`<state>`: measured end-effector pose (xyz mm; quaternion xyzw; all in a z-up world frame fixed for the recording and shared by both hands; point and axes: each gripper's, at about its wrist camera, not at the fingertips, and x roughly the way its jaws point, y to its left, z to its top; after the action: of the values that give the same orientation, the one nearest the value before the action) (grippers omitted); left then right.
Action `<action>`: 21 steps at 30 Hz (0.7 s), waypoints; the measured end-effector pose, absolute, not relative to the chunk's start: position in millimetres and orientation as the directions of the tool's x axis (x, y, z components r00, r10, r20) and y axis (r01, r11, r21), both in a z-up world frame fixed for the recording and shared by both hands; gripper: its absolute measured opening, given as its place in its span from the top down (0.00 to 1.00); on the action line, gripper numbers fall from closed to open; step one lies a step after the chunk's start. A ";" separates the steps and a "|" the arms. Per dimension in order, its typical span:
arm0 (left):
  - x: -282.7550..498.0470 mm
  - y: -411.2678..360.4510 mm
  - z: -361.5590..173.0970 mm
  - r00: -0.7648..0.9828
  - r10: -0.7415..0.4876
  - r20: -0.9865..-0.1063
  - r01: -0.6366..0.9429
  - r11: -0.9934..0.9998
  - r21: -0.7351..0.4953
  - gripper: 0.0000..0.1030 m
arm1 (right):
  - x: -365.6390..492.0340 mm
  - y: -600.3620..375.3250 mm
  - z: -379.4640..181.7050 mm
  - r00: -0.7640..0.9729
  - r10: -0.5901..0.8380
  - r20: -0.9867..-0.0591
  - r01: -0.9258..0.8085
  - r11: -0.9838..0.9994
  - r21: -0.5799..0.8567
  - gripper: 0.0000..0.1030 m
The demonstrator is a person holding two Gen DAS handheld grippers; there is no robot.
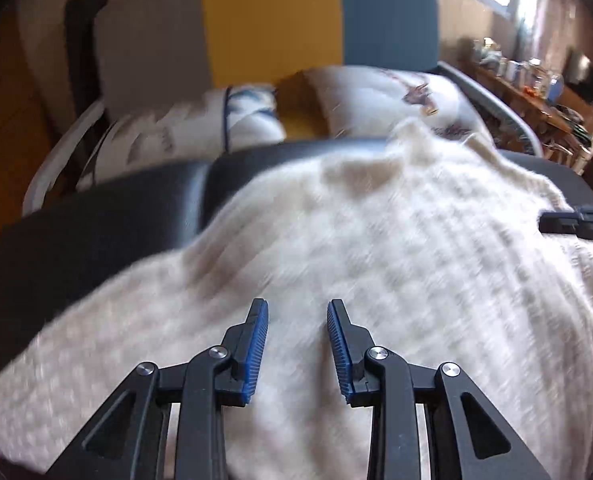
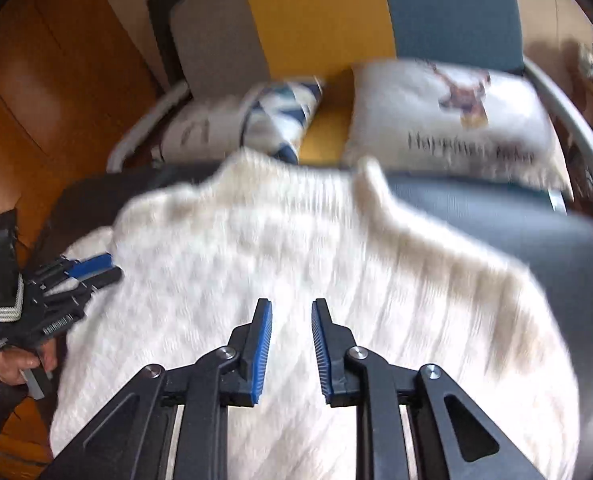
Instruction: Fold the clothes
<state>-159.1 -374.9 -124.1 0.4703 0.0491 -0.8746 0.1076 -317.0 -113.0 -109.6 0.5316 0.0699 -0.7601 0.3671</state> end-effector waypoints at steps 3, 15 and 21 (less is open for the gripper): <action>-151.3 -392.4 -128.1 -0.521 -0.114 -0.846 0.295 -0.954 -0.052 0.48 | -309.2 -102.7 -123.8 -0.197 -0.483 -0.853 0.577 -0.761 0.297 0.81; -53.8 -286.7 -75.7 -0.643 0.040 -0.765 0.148 -0.973 -0.175 0.49 | -198.1 120.0 -67.9 -0.303 -0.720 -0.625 0.121 -0.679 0.724 0.77; -23.7 -207.3 -98.1 -0.598 0.190 -0.779 0.030 -0.966 -0.259 0.49 | -126.0 264.2 -98.6 -0.460 -0.672 -0.580 -0.200 -0.558 0.805 0.74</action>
<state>-23.7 -207.3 -98.1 0.4463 0.1233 -0.8852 -0.0452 -126.0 264.2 -98.6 0.4941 -0.4416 -0.7313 0.1613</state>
